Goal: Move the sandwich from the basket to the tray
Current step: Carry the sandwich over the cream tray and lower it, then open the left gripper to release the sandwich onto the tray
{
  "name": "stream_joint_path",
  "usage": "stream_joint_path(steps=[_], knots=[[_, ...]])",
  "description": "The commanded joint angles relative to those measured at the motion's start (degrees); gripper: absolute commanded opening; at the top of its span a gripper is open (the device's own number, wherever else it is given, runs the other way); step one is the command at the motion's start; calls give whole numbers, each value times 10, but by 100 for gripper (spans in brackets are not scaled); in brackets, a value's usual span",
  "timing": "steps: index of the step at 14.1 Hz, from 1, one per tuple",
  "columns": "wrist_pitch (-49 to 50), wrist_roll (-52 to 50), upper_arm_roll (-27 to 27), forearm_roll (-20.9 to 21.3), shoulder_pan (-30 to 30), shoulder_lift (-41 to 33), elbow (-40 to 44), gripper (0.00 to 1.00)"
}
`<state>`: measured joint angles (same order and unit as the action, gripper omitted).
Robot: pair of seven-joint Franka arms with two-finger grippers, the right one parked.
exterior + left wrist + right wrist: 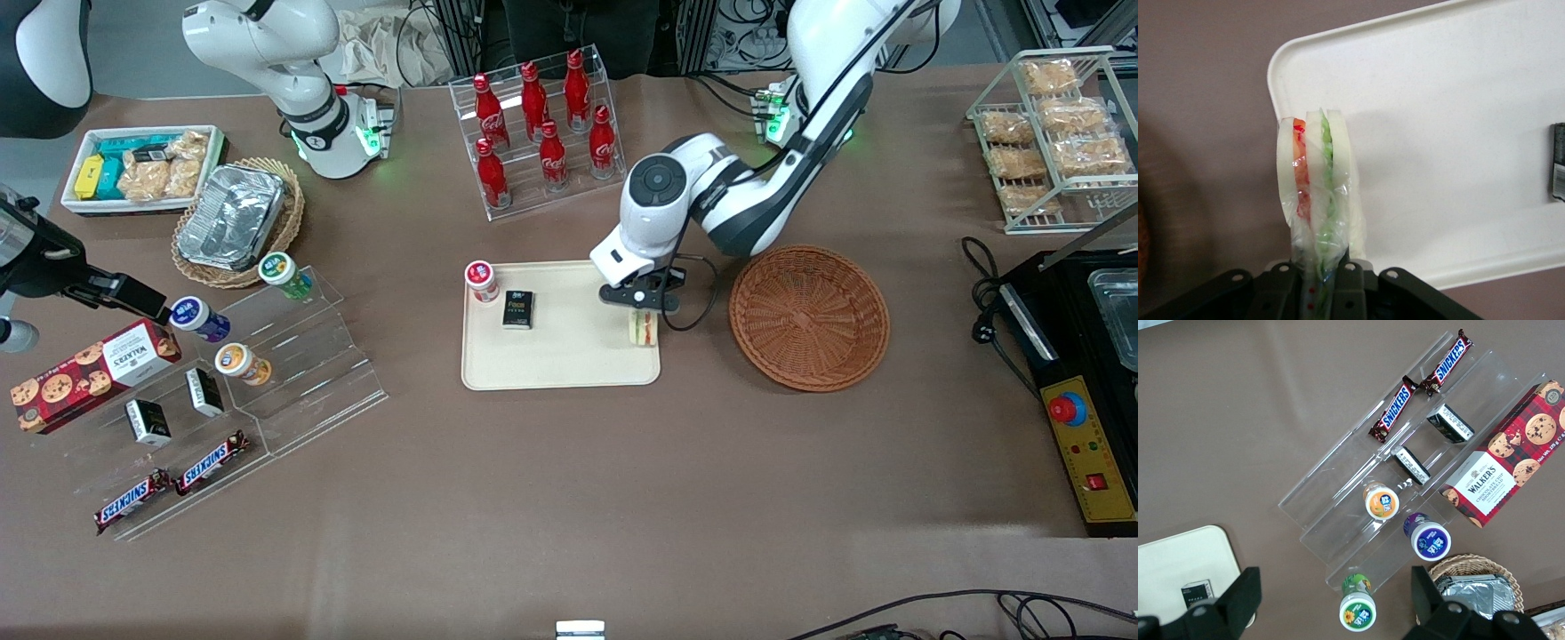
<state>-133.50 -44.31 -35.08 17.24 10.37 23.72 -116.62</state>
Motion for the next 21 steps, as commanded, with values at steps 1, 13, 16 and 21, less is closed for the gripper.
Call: stream_joint_path(steps=[1,13,16,21], knots=[[-24,-31,19,27,27,26,11,0],[80,-41,55,25,57,-13,67,100],[198,-32,53,17,53,-61,132,100],[248,59,118,-17,52,-163,158,100]])
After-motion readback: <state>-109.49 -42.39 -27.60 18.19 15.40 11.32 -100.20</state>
